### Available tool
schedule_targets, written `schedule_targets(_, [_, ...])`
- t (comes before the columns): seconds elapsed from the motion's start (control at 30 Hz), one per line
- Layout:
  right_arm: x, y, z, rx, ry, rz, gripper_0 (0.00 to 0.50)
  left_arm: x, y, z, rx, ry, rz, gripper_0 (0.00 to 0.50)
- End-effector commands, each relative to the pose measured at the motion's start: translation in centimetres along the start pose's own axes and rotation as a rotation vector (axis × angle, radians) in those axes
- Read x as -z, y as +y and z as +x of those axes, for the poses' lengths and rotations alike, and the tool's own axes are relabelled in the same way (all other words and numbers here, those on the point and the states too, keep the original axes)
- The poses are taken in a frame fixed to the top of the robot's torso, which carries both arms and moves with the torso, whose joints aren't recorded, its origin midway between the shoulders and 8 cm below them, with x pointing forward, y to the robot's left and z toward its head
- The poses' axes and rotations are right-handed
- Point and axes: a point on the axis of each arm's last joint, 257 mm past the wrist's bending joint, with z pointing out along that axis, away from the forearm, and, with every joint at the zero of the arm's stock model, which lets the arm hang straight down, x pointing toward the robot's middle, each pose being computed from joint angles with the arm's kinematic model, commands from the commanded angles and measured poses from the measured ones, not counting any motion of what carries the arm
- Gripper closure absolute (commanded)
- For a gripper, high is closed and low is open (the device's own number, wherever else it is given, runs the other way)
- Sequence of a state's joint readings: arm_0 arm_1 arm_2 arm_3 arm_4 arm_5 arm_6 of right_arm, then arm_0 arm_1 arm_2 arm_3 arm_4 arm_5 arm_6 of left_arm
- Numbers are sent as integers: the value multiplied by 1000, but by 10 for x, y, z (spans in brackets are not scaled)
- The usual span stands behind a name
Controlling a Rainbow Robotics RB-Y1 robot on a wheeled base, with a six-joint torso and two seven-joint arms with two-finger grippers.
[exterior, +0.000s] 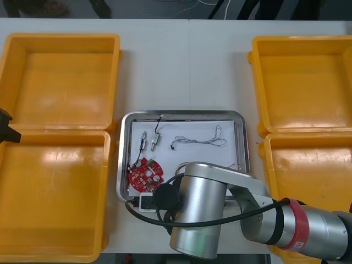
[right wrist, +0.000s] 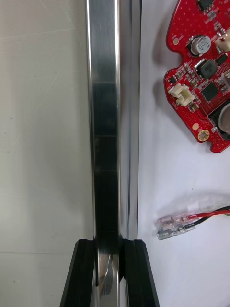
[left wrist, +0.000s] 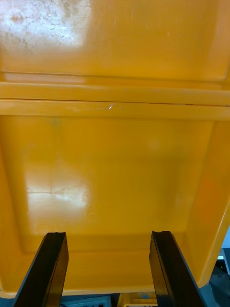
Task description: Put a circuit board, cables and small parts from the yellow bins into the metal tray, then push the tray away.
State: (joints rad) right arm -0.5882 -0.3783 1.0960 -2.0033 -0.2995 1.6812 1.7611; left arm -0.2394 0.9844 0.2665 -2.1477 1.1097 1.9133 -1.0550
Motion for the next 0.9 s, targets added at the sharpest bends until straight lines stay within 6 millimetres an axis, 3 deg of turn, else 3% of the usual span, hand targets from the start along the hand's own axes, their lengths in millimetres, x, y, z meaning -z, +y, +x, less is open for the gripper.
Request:
schedule_targets(0.03, [9, 12, -14, 16, -37, -3, 451, 15, 14, -2, 7, -24, -45, 0])
schedule_targets(0.37, [5, -9, -10, 42, -54, 64, 500, 15, 14, -2, 7, -24, -45, 0])
schedule_targets(0.9, [5, -53, 2, 106, -65, 184, 500, 15, 14, -2, 7, -24, -45, 0])
